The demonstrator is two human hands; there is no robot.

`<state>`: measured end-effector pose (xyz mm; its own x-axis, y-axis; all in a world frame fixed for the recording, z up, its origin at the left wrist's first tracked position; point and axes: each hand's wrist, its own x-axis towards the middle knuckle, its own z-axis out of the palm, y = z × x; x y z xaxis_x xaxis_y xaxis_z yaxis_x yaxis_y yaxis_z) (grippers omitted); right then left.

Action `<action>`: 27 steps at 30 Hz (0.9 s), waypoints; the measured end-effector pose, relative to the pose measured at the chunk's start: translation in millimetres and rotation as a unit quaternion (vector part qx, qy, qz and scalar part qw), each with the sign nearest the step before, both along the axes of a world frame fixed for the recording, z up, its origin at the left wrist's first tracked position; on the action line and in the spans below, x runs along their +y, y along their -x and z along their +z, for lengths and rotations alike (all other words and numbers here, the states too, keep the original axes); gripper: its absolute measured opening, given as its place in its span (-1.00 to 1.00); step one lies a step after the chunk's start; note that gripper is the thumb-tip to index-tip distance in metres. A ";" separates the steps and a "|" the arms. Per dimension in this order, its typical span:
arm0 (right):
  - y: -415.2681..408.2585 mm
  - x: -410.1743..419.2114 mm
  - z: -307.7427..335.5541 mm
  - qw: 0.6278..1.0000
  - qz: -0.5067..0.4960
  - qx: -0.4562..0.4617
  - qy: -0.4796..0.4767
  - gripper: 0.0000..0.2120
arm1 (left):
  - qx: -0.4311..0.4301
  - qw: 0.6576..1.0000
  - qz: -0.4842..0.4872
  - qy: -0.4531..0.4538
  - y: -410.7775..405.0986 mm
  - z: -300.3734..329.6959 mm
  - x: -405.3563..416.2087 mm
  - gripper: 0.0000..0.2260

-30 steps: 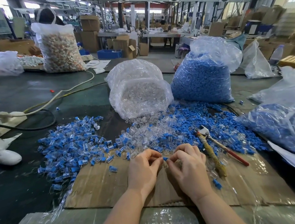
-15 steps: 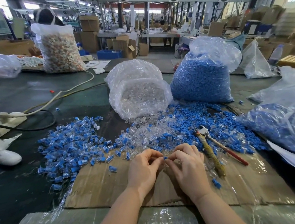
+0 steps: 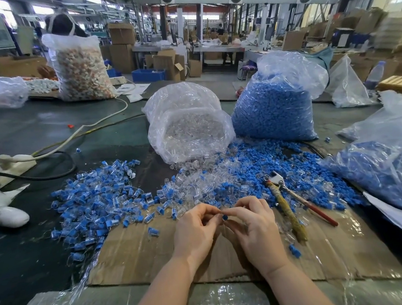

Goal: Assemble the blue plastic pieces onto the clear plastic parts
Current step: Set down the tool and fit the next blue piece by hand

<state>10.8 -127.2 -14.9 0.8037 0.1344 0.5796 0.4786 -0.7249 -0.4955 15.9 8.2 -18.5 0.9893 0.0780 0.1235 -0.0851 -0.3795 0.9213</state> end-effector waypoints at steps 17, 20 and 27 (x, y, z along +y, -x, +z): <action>-17.6 -46.7 16.9 0.937 -0.300 0.139 0.114 -0.56 | 0.030 0.997 0.011 0.068 -4.0 5.4 1.8 -0.95; -26.6 -69.6 20.2 0.865 -0.351 0.304 0.188 -0.36 | 0.034 0.997 0.019 0.068 -5.3 6.3 1.0 -0.96; -36.9 -77.8 18.7 0.840 -0.340 0.368 0.210 -0.39 | 0.056 0.994 0.034 0.089 -6.9 9.3 -1.1 -0.96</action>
